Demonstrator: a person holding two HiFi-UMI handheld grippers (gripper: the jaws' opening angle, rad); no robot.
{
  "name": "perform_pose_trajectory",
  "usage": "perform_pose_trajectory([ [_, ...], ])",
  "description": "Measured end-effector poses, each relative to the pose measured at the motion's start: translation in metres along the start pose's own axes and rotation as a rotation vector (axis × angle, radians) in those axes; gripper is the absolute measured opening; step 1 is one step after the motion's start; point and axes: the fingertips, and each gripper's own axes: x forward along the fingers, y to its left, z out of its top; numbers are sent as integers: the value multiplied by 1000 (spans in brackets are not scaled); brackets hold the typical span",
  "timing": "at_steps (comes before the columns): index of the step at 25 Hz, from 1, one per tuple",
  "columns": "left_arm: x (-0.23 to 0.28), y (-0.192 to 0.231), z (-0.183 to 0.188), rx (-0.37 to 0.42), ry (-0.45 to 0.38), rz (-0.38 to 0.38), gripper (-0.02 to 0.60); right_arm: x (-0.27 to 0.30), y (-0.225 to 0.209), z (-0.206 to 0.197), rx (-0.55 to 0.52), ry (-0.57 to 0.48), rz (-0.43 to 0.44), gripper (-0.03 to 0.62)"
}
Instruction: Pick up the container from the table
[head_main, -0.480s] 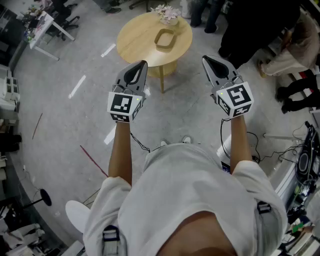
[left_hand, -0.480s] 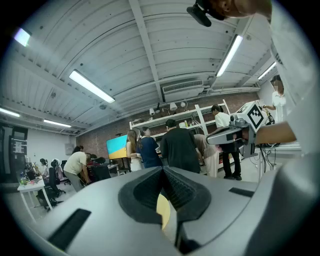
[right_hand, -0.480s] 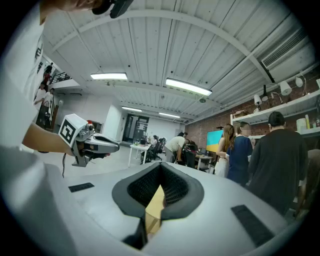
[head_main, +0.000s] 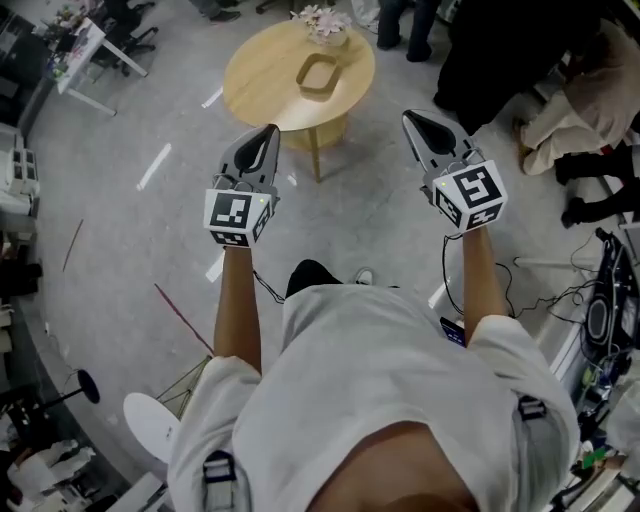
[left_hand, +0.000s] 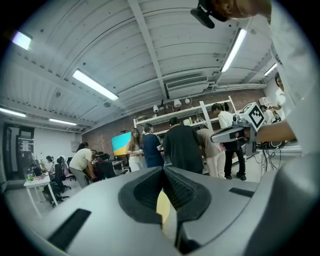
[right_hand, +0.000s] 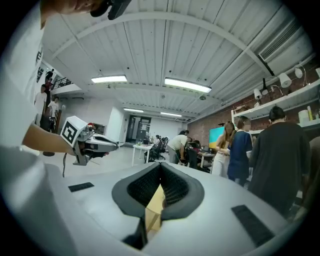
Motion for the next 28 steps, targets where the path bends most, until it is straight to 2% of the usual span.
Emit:
perform_pose_trajectory([
  [3, 1, 10, 0, -23, 9, 15, 15, 7, -3, 1, -10, 19, 7, 14],
  [10, 32, 49, -8, -6, 17, 10, 15, 58, -13, 8, -12, 17, 26, 14],
  [14, 57, 97, -23, -10, 12, -3, 15, 113, -10, 17, 29, -14, 65, 14],
  [19, 102, 167, -27, 7, -6, -28, 15, 192, -20, 35, 27, -13, 53, 14],
  [23, 142, 223, -34, 17, -6, -69, 15, 262, -27, 44, 3, 27, 48, 14],
  [28, 184, 280, -68, -10, 27, -101, 15, 338, -34, 29, 22, 86, 58, 14],
])
